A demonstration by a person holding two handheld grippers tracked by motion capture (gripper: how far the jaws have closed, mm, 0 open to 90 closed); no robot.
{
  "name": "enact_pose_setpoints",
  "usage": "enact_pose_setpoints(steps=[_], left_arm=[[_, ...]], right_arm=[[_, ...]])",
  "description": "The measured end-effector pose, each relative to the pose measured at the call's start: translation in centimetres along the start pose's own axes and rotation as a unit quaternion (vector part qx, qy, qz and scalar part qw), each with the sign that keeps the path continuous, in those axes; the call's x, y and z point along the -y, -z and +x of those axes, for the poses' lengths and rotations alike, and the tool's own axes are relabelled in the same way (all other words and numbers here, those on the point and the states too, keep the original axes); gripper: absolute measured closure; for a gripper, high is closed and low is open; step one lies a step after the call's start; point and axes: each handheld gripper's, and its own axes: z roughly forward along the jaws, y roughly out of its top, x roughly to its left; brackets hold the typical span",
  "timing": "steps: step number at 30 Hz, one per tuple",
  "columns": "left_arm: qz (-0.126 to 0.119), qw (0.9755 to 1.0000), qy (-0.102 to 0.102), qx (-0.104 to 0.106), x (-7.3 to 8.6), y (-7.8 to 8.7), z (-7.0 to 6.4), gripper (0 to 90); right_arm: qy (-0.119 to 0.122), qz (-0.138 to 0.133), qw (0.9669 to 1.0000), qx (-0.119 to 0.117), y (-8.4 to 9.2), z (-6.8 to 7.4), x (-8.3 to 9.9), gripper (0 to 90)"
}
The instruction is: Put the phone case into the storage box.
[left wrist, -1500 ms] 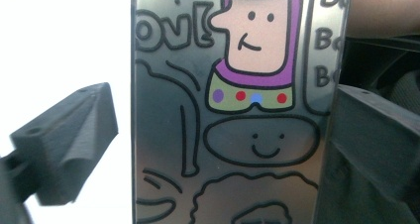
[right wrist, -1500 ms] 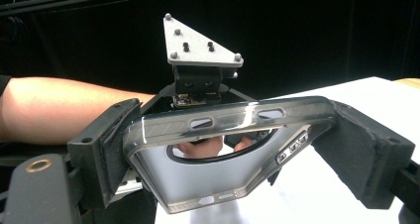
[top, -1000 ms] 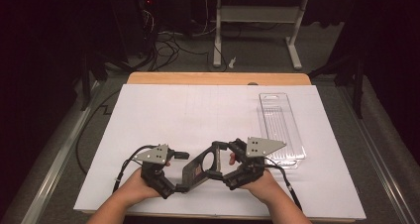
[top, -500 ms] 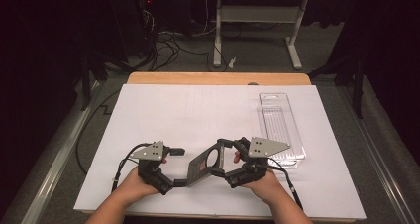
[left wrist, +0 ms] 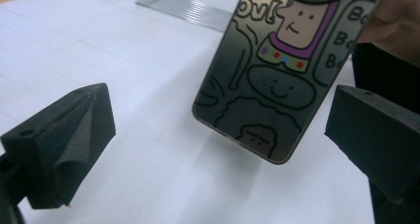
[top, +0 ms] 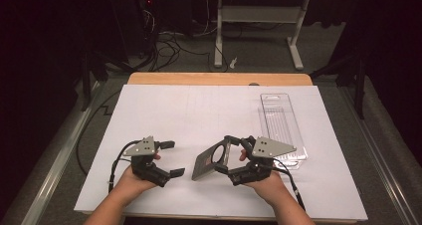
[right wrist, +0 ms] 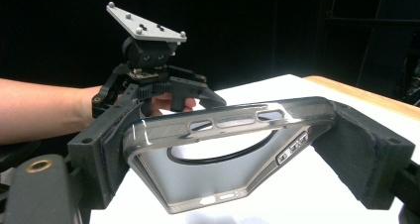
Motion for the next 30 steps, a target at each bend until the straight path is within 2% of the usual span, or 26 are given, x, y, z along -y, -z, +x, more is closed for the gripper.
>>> enact_pose_setpoints(steps=[7,16,24,30], left_arm=[[-0.013,0.9996,-0.005,-0.023,-0.1,0.2,0.3,0.6],[-0.036,0.9979,-0.013,-0.052,-0.4,0.7,0.8,0.6],[-0.048,0.9967,-0.020,-0.062,-0.5,1.0,0.8,0.7],[-0.064,0.9943,-0.028,-0.081,-0.7,1.2,0.9,0.7]], right_arm=[[0.005,0.003,0.9998,0.021,0.1,0.4,-0.5,14.7],[0.010,0.003,0.9988,0.048,0.8,0.3,-1.6,14.7],[0.014,0.003,0.9972,0.073,2.2,0.1,-1.7,14.7],[0.013,0.003,0.9962,0.086,3.0,-0.1,-1.4,14.7]])
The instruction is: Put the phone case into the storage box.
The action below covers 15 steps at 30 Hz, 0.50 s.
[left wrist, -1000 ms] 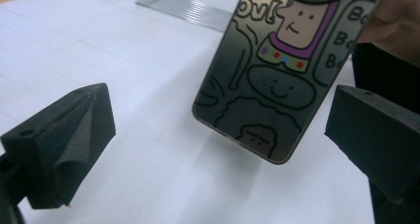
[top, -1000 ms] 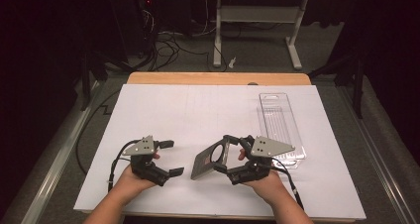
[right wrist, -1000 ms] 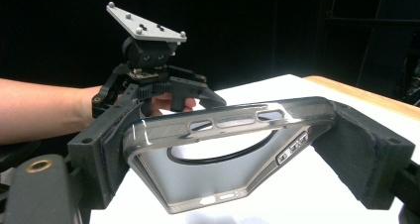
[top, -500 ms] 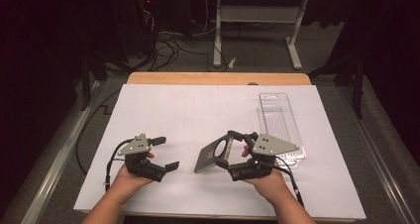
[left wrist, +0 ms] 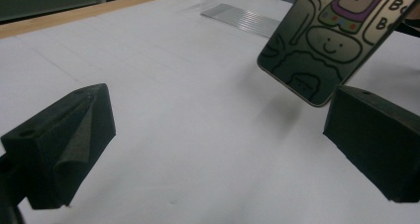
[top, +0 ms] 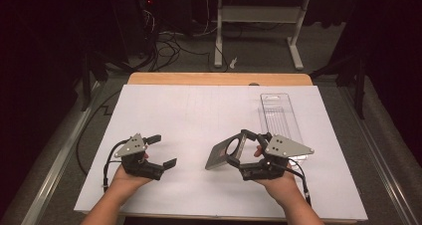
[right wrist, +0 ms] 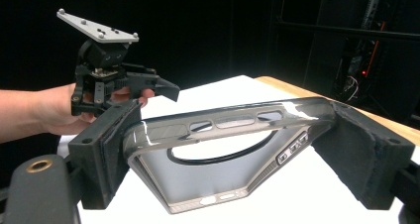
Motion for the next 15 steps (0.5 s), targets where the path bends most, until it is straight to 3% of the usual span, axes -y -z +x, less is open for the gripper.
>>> enact_pose_setpoints(steps=[15], left_arm=[[-0.005,0.9999,0.011,-0.008,0.0,0.2,0.1,0.7]], right_arm=[[-0.006,0.010,0.9997,0.023,1.0,-0.4,1.5,14.7]])
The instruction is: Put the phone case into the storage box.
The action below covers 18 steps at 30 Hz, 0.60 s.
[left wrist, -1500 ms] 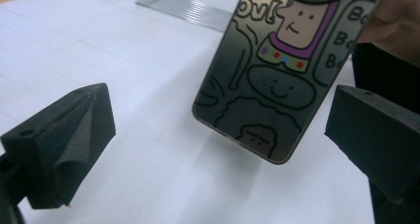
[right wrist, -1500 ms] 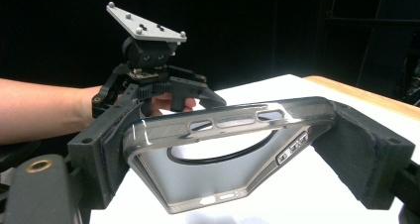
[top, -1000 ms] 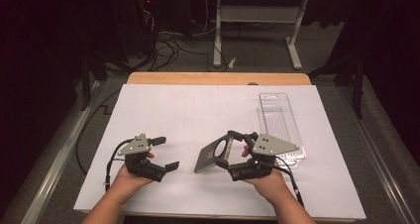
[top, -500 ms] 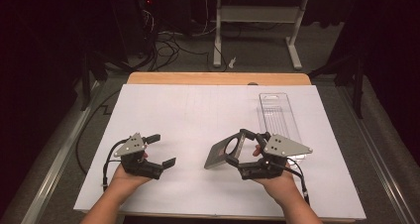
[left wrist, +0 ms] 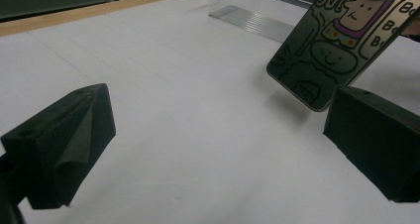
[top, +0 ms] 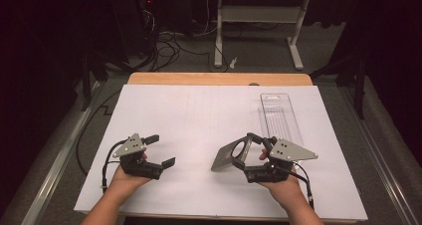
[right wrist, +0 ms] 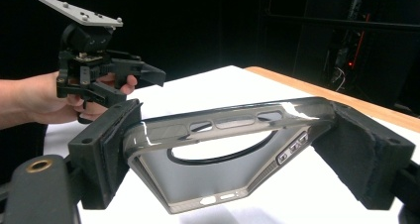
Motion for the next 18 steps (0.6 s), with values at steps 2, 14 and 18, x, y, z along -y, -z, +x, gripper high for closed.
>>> enact_pose_setpoints(steps=[2,14,18], left_arm=[[0.000,1.0000,0.003,0.002,0.0,0.1,0.1,0.7],[-0.018,0.9997,0.008,-0.013,-0.2,0.2,0.5,0.7],[-0.018,0.9996,0.012,-0.018,-0.3,0.2,0.6,0.7]], right_arm=[[0.001,0.001,1.0000,0.003,0.1,-0.1,0.2,14.7],[-0.003,0.004,0.9996,0.028,1.0,-0.8,0.7,14.6],[-0.003,0.002,0.9993,0.037,1.4,-1.1,0.8,14.6]])
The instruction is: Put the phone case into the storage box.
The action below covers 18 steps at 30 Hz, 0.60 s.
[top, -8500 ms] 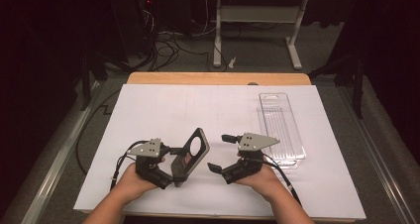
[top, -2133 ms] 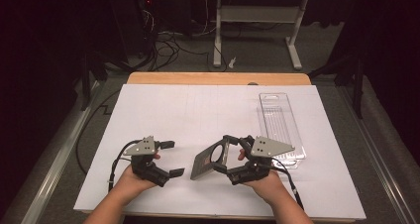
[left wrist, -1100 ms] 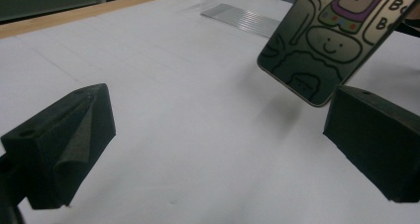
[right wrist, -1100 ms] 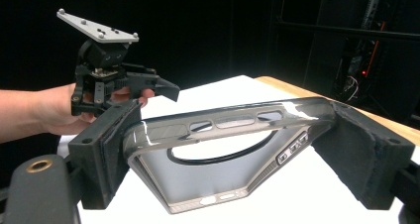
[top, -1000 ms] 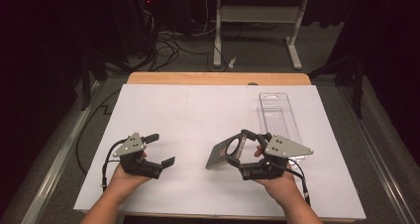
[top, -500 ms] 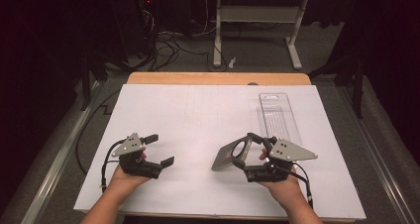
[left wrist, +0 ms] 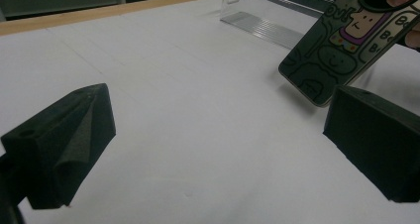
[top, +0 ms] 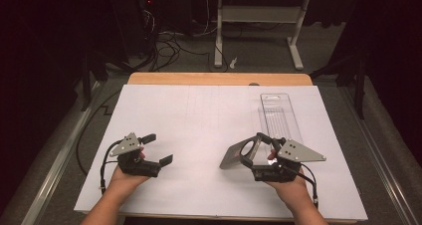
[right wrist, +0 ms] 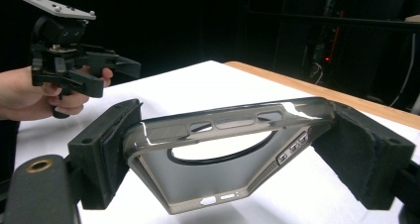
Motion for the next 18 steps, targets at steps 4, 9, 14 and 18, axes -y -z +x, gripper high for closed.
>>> enact_pose_setpoints(steps=[4,9,14,18], left_arm=[[-0.001,1.0000,0.000,-0.001,-0.1,0.0,0.0,0.7],[0.001,1.0000,0.000,0.000,0.0,0.1,0.0,0.7],[-0.002,1.0000,0.000,0.001,-0.1,0.1,0.0,0.7],[-0.002,1.0000,0.004,0.006,-0.2,0.1,0.0,0.7]], right_arm=[[-0.002,-0.003,0.9999,0.010,0.5,-0.2,0.0,14.6],[-0.002,-0.005,0.9998,0.018,0.8,-0.1,-0.1,14.6],[-0.001,-0.006,0.9996,0.026,0.9,0.0,-0.2,14.6],[-0.001,-0.007,0.9995,0.031,1.1,-0.2,-0.3,14.6]])
